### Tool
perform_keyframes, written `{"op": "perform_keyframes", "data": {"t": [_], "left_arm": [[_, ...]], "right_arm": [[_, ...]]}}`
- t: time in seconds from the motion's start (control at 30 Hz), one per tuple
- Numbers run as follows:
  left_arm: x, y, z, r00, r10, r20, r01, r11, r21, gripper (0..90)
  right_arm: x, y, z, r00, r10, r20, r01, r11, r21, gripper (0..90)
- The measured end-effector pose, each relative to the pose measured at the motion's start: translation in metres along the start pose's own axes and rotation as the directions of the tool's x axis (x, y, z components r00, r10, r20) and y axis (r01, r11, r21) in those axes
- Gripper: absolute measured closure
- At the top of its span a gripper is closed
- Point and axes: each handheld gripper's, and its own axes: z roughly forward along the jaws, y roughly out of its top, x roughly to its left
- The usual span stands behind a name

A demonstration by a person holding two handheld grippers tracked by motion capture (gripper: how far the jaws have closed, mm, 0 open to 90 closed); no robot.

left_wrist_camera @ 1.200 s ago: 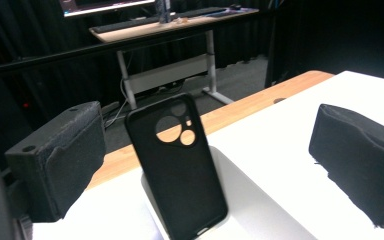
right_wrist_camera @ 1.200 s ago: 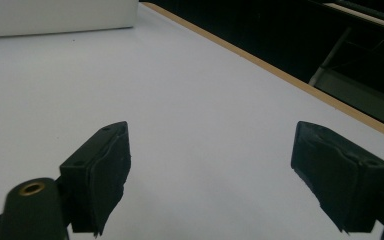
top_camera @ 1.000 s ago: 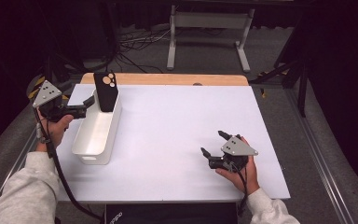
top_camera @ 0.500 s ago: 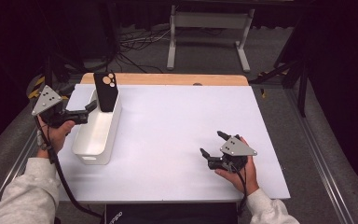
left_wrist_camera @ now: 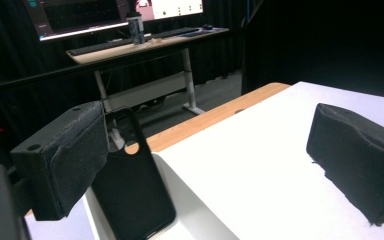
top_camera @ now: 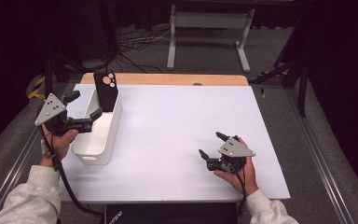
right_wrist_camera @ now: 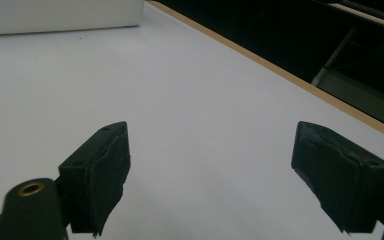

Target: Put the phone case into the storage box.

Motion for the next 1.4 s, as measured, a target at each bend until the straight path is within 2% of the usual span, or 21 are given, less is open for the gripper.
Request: {"op": "perform_keyframes", "data": {"t": [0.2,0.43,0.6,0.73,0.8,1.07,1.3,1.4], "left_arm": [[-0.008,-0.001,-0.003,0.9996,0.005,0.028,-0.005,1.0,-0.005,3.9],[-0.016,-0.003,-0.003,0.9992,0.022,0.032,-0.021,0.9997,-0.013,4.2],[-0.024,-0.002,-0.004,0.9978,0.029,0.06,-0.028,0.9994,-0.022,4.2],[-0.03,-0.002,-0.005,0.9965,0.05,0.067,-0.049,0.9985,-0.023,4.3],[-0.034,-0.003,-0.006,0.9953,0.045,0.086,-0.043,0.9987,-0.027,4.3],[-0.043,-0.003,-0.005,0.9924,0.059,0.108,-0.056,0.9978,-0.035,4.3],[-0.052,-0.003,-0.006,0.9915,0.064,0.113,-0.059,0.9971,-0.048,3.9],[-0.055,-0.003,-0.005,0.9901,0.068,0.123,-0.064,0.9973,-0.037,2.2]], "right_arm": [[0.0,0.001,-0.001,1.0,0.001,-0.004,-0.001,1.0,-0.002,16.4],[0.0,0.002,-0.002,1.0,-0.001,-0.006,0.001,1.0,-0.002,16.3],[0.001,0.002,-0.002,1.0,0.001,-0.005,-0.001,1.0,0.0,16.3],[0.001,0.003,-0.002,0.9999,0.012,-0.011,-0.012,1.0,-0.005,16.1],[0.0,0.003,-0.003,0.9997,0.017,-0.015,-0.017,1.0,-0.011,14.8],[0.005,0.004,-0.001,0.9997,-0.012,-0.022,0.012,1.0,-0.008,11.1],[0.005,0.004,-0.002,0.9997,-0.01,-0.024,0.01,1.0,-0.023,9.2],[0.005,0.004,-0.002,0.9994,-0.011,-0.033,0.01,0.999,-0.032,7.8]]}}
